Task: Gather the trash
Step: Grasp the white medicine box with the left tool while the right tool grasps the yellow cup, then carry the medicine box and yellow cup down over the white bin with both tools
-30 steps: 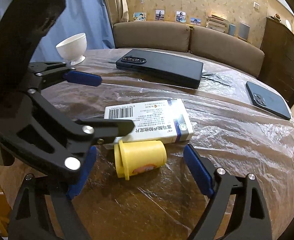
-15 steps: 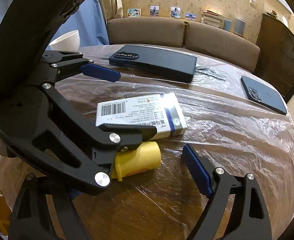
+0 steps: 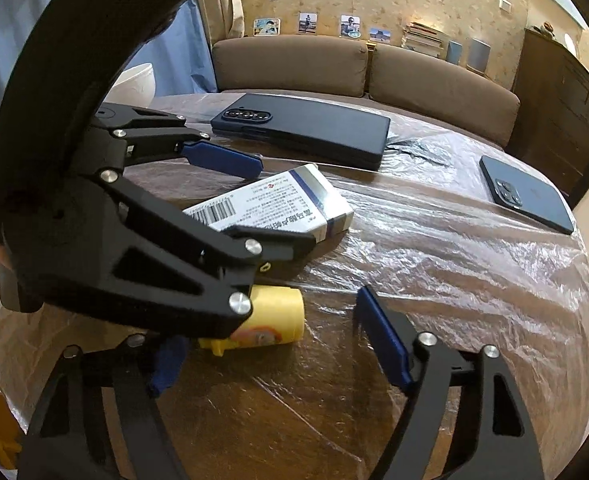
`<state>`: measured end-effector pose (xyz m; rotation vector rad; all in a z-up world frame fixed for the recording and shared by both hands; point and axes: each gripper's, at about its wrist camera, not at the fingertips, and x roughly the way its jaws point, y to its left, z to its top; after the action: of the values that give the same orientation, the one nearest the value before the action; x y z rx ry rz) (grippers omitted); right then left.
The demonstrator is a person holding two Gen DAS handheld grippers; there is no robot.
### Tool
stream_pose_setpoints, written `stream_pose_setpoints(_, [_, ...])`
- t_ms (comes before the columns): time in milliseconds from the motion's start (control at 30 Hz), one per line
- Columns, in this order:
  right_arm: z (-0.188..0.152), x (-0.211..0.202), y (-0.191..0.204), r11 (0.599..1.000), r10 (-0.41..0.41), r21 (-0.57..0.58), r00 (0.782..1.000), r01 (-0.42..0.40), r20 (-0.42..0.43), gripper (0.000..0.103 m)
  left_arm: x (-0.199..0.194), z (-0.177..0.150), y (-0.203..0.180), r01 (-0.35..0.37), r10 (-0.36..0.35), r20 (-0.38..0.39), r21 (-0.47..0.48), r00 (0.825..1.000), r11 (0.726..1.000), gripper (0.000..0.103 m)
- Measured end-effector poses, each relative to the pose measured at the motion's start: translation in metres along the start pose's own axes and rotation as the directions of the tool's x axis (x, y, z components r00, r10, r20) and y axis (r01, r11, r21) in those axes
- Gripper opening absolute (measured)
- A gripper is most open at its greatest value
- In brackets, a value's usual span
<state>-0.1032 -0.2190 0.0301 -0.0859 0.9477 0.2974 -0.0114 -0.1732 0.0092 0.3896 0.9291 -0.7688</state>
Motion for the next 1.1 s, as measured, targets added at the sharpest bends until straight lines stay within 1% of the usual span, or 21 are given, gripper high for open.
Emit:
stream_pose_setpoints(67, [-0.001,-0.001,0.002,1.0,-0.002,-0.007,1.0,0.002,0.001,0.074,-0.001,0.0,0.002,-0.004,0.004,0.002,-0.003,1.0,1.0,0.068])
stream_pose_setpoints(167, [-0.001,-0.001,0.004,1.0,-0.007,-0.016,1.0,0.007,0.005,0.07,-0.001,0.0,0.004,-0.004,0.004,0.004,-0.01,1.0,1.0,0.066])
stream_pose_setpoints(200, [-0.001,-0.001,0.005,1.0,-0.008,-0.022,1.0,0.008,0.004,0.07,-0.002,0.0,0.005,-0.009,0.009,0.006,-0.01,1.0,1.0,0.064])
stream_pose_setpoints(467, [-0.001,-0.002,0.008,1.0,-0.003,-0.005,1.0,0.003,0.003,0.07,-0.001,0.001,0.007,-0.014,0.015,0.009,-0.018,1.0,1.0,0.063])
stream_pose_setpoints(533, [0.0,-0.002,0.007,1.0,0.005,-0.001,1.0,-0.005,0.002,0.066,0.0,0.001,0.006,-0.016,0.016,0.008,-0.02,1.0,1.0,0.062])
stream_pose_setpoints(600, [0.001,-0.003,0.007,1.0,0.01,-0.002,1.0,-0.01,0.001,0.056,-0.001,0.001,0.006,-0.022,0.022,0.008,-0.017,1.0,1.0,0.056])
stream_pose_setpoints(633, [0.001,-0.004,0.008,1.0,0.009,-0.004,1.0,-0.009,0.001,0.054,-0.001,0.001,0.005,-0.026,0.026,0.007,-0.016,1.0,1.0,0.053])
stream_pose_setpoints(700, [0.001,-0.005,0.007,1.0,0.009,-0.004,1.0,-0.009,0.002,0.045,-0.001,0.001,0.004,-0.034,0.034,0.007,-0.012,0.999,0.999,0.052])
stream_pose_setpoints(900, [-0.004,-0.01,0.006,0.999,0.029,0.02,1.0,-0.029,0.011,0.044,-0.004,-0.003,0.004,-0.046,0.046,0.015,-0.021,0.999,0.999,0.052])
stream_pose_setpoints(1100, [-0.008,-0.015,0.0,0.999,0.023,0.047,0.999,-0.024,0.026,0.044,-0.008,-0.005,0.009,-0.046,0.047,0.022,-0.056,0.999,0.997,0.052])
